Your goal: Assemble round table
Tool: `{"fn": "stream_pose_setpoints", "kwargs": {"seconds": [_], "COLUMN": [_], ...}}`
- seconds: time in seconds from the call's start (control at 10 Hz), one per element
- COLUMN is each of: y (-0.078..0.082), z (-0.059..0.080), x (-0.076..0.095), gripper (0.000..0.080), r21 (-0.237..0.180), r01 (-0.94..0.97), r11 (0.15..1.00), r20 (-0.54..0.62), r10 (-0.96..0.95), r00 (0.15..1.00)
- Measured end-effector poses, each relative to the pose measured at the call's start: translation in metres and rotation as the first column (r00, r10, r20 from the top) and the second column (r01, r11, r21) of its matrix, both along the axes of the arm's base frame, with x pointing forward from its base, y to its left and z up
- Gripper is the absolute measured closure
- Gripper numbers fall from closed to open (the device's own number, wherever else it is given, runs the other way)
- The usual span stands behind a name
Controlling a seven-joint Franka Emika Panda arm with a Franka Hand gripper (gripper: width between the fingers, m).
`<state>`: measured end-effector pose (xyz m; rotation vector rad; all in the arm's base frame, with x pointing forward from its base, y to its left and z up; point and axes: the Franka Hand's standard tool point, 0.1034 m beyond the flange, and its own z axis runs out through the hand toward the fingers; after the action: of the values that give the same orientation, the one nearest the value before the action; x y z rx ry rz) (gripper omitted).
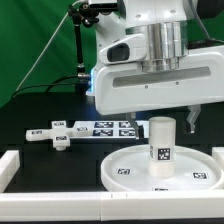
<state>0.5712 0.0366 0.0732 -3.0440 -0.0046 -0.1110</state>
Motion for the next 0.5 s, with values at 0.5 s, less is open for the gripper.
{"fn": "stream_pose_setpoints", "kwargs": {"seconds": [0.5], "y": [-0.0014], "z": [0.0004], "x": [0.0005], "gripper": [0.0392], "r21": [0.016], "r01": [0.179], "r11": [0.984], "r20": [-0.017], "r10": [-0.178], "r00": [0.984]}}
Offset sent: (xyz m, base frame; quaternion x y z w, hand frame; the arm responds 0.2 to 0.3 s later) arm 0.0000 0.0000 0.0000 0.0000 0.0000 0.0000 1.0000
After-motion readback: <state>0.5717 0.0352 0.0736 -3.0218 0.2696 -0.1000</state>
